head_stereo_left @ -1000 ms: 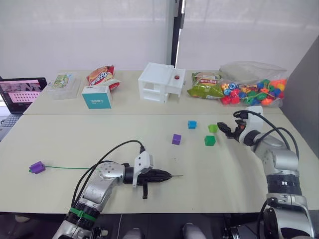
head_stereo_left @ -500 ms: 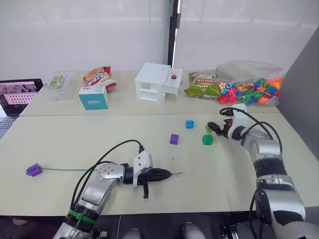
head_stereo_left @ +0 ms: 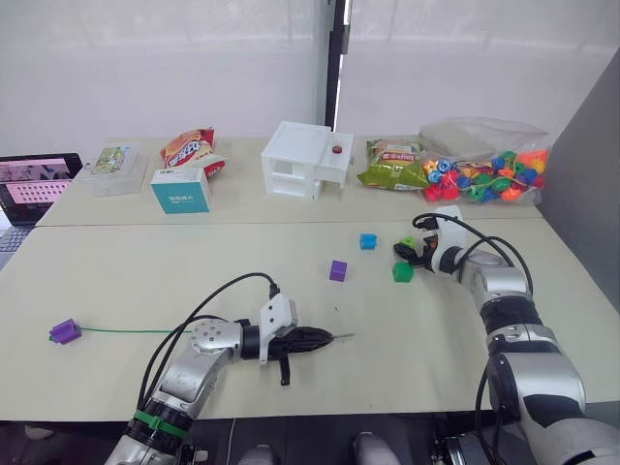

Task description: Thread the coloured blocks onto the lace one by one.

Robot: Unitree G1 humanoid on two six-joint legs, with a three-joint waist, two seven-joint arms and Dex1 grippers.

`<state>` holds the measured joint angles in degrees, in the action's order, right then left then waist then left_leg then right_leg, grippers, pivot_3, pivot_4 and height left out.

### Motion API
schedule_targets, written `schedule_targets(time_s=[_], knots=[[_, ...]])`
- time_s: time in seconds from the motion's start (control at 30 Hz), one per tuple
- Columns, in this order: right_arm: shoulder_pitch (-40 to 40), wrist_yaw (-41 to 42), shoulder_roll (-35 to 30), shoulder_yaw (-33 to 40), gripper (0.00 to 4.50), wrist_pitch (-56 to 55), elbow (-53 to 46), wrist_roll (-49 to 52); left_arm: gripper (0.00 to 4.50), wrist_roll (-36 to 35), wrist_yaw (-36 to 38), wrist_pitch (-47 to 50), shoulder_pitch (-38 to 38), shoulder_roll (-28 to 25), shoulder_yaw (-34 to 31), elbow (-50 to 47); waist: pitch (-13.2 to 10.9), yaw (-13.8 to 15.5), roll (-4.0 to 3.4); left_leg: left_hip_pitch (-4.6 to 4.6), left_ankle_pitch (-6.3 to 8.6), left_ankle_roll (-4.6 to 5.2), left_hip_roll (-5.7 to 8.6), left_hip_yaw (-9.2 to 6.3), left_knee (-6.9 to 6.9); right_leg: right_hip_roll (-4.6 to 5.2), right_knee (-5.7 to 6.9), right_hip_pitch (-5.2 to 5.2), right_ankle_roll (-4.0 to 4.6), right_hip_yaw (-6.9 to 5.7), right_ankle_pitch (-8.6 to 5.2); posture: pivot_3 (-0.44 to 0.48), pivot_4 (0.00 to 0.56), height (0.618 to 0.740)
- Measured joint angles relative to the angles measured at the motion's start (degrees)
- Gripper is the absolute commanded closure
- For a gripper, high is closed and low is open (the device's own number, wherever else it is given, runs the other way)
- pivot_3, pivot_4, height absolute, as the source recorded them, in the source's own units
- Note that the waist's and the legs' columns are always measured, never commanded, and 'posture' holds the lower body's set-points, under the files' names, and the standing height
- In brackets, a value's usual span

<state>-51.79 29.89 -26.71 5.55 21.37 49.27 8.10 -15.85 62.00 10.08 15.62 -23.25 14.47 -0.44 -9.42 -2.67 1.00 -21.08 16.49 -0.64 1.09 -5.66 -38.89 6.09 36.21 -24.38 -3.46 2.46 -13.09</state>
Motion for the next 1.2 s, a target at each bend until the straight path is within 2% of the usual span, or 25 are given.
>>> schedule_targets(time_s=[0.43,0.53,0.77,0.93,1.07,1.2], knots=[[-0.19,2.16,0.09,0.43,0.09,-1.46,1.68,-0.13,4.50,0.03,0.04,-0.08,0.16,-0.30,0.02,0.04,0.00,0.01,0.00,0.00,0.00,0.00,0.00,0.01,-0.01,0.00,0.00,0.01,0.00,0.00,0.00,0.000,0.150,0.740],[-1.51,2.66,0.87,-0.20,0.89,-3.46,5.04,-0.49,4.50,0.10,0.07,-0.12,0.23,-0.31,0.13,0.25,0.00,-0.08,0.00,0.00,0.00,0.00,0.00,0.01,0.00,0.00,0.00,0.00,0.00,0.01,0.00,0.000,0.150,0.740],[-4.27,3.08,0.73,-0.38,3.21,-7.18,9.47,-1.32,4.50,0.23,-0.03,-0.16,0.51,-0.29,0.27,0.35,-0.01,-0.01,-0.01,0.00,-0.01,-0.01,0.00,0.01,-0.01,0.00,0.00,0.00,0.00,0.01,0.00,0.000,0.150,0.740],[-4.19,4.26,-0.77,-0.33,3.22,-7.16,9.16,-1.26,4.50,0.36,-0.07,-0.17,0.69,-0.16,0.27,0.77,-0.01,0.00,-0.01,-0.01,-0.01,-0.01,0.01,0.01,0.00,0.00,0.00,0.00,-0.01,0.01,0.00,0.000,0.150,0.740],[-1.34,6.87,-2.54,0.42,3.22,-4.05,-0.53,0.51,4.50,0.45,0.15,-0.26,1.58,-0.03,0.46,1.29,-0.01,0.02,-0.02,-0.02,0.00,0.00,0.00,0.00,0.00,0.00,0.02,0.00,-0.01,0.00,0.00,0.000,0.150,0.740],[7.56,9.67,-4.08,4.76,3.22,10.86,-26.26,10.33,4.50,0.45,1.83,-0.61,2.52,0.12,1.26,1.99,0.00,0.41,-0.04,-0.09,0.01,0.02,0.00,-0.11,0.01,0.00,0.17,0.00,-0.01,-0.06,0.01,0.000,0.150,0.740]])
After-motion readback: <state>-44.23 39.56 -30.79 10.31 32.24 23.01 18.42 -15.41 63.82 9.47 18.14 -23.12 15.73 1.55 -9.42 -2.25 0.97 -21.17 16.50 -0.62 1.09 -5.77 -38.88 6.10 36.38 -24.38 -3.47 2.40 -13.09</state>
